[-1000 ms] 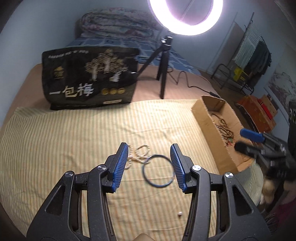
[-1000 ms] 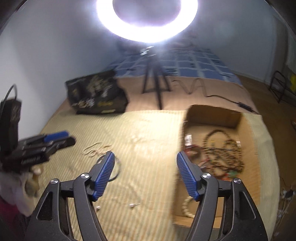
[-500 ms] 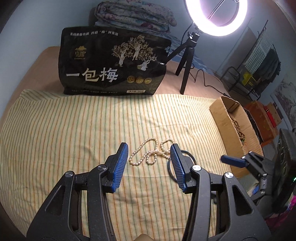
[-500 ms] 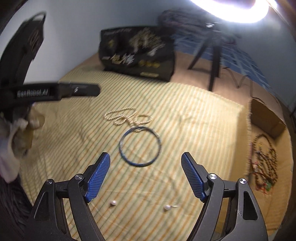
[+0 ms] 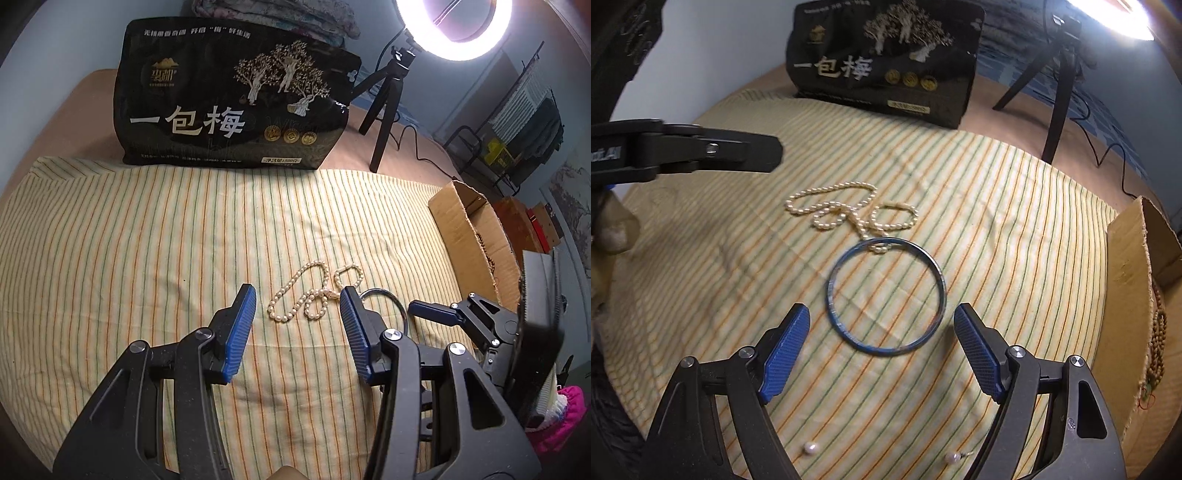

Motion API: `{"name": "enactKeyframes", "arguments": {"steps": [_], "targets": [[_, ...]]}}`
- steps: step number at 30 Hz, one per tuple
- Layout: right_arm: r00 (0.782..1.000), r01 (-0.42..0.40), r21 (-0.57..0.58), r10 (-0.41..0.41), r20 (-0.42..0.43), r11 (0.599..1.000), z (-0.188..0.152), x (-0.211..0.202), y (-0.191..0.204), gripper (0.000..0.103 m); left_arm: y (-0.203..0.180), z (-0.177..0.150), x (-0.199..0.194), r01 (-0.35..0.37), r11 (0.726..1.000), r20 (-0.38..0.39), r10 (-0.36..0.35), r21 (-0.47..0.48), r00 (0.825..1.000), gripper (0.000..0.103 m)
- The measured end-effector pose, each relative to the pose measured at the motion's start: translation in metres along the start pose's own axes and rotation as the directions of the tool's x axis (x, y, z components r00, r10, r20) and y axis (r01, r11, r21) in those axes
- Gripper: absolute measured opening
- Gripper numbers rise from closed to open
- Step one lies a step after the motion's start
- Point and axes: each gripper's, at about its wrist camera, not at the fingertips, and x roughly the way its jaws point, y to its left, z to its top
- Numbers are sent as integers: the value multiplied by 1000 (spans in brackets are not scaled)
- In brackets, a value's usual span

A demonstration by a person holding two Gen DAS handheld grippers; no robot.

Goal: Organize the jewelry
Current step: 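Move both tools toward the dark blue bangle and pearl necklace, then grasp the pearl necklace with the left tool while the right tool grasps the dark blue bangle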

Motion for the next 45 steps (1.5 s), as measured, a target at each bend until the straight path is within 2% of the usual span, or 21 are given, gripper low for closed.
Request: {"name": "enactKeyframes", "arguments": {"steps": [12,25,29,31,32,36,39,41,45], "targets": [[1000,11,-2,-11,3,1000,9,13,-4,80,4,3,23,25,999,-45,-27,-37,999,48],[998,66,45,-65,-23,997,11,14,-24,80,-1,10,55,69,990,-98,-82,-124,992,48],[998,65,55,-63,-28,996,9,13,-29,79,-15,11,66,58,992,-110,-71,-110,991,49],[997,65,58,-63,-34,996,8,12,-31,78,-23,11,69,47,995,-108,-57,-93,993,59],[997,68,63,-65,-36,996,8,12,-32,78,-26,12,70,37,996,-105,-45,-81,993,61],[997,70,76,-67,-42,995,6,11,-39,78,-44,10,73,-69,998,-92,68,-5,993,61],[997,67,85,-63,-44,994,4,10,-44,78,-44,11,71,-121,993,-74,121,7,990,61],[997,63,91,-59,-45,994,3,10,-47,78,-39,12,71,-138,990,-81,137,-6,987,61],[997,65,95,-60,-52,993,6,14,-53,78,-27,10,76,-120,992,-116,114,-47,987,62]]}}
